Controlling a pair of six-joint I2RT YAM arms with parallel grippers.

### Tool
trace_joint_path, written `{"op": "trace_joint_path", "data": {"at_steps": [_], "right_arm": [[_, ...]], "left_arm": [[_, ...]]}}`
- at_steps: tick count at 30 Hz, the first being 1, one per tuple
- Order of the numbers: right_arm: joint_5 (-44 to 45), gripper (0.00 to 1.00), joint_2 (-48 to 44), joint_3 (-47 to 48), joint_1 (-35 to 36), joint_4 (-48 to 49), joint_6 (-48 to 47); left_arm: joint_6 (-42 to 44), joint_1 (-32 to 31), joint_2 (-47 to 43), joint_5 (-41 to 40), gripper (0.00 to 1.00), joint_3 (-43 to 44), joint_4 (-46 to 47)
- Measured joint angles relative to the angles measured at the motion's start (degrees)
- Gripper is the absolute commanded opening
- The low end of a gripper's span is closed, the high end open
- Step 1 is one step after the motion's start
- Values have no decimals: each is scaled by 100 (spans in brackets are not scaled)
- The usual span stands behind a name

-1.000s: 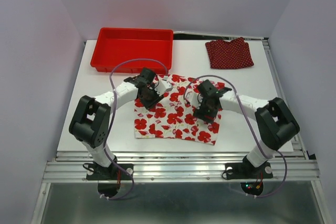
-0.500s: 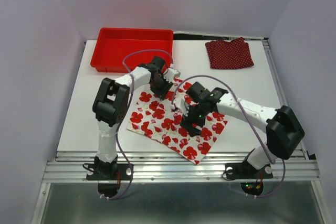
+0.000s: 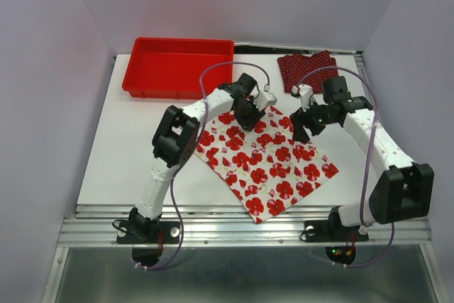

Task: Fold and stack the skirts
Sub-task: Flatten the skirt out

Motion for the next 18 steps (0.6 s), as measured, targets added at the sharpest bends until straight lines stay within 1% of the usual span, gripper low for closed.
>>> {"op": "trace_joint_path", "data": {"at_steps": [3,5,8,10,11,14,16,18], "right_arm": [[103,77,424,-149,-17,13,-118],[168,75,741,-315,-17,-2,-162],[229,74,1086,-391,-17,-44,-170],[238,74,1165,-393,-17,-26,-162],[245,72,1176,-393,-17,0,-151],[258,67,1255,-330,-15,44,-162],[286,64,1510,-247,-17,96,-199],[402,63,1740,-269,-15,164,-238]], "left_arm": [[-24,-33,-450,-55,52,-560,83],[-101,101,-986,-179,53,-1005,92],[-249,426,-1716,-358,53,-1364,153],[-313,822,-2238,-433,54,-1534,256],[-328,986,-2479,-457,54,-1676,306],[-345,1469,-2885,-481,52,-2009,328],[-345,1698,-3021,-472,49,-2297,315],[-330,1775,-3040,-457,48,-2618,317]]}}
